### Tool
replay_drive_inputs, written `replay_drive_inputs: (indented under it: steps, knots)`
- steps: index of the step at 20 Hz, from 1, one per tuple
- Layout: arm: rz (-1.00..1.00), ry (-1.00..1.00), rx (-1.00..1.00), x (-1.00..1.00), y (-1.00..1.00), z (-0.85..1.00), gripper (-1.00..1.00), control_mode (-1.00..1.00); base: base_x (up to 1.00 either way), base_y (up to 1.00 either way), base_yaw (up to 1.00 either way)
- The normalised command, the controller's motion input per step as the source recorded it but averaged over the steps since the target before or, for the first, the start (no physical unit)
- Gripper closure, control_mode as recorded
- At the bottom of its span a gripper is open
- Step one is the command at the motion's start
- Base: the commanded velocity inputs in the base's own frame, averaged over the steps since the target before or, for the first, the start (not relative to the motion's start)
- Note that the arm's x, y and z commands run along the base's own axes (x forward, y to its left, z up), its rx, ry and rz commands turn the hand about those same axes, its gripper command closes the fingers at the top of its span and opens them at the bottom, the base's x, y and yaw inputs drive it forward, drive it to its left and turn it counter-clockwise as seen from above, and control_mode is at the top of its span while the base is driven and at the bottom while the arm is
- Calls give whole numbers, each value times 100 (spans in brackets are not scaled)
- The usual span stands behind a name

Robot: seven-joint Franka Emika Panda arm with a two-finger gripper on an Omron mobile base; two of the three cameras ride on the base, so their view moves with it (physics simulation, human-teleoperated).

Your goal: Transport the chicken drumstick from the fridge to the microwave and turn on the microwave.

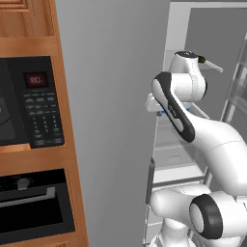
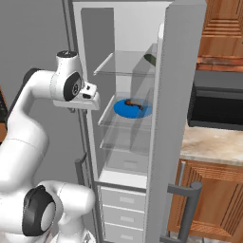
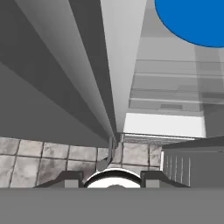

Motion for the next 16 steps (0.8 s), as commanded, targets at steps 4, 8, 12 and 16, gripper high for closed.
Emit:
replay_drive_inputs:
  steps: [4,8,12,16]
  knots:
    - [2,-6,0,0,-3,-19,-100,-100,0,0,0]
    - [11,-15,-7,0,-25,-47,-100,-100,0,0,0]
    - [8,-16,-12,-3,-39,-41,-100,-100,0,0,0]
    - [4,-13,-5,-3,-44,-13,-100,-100,0,0,0]
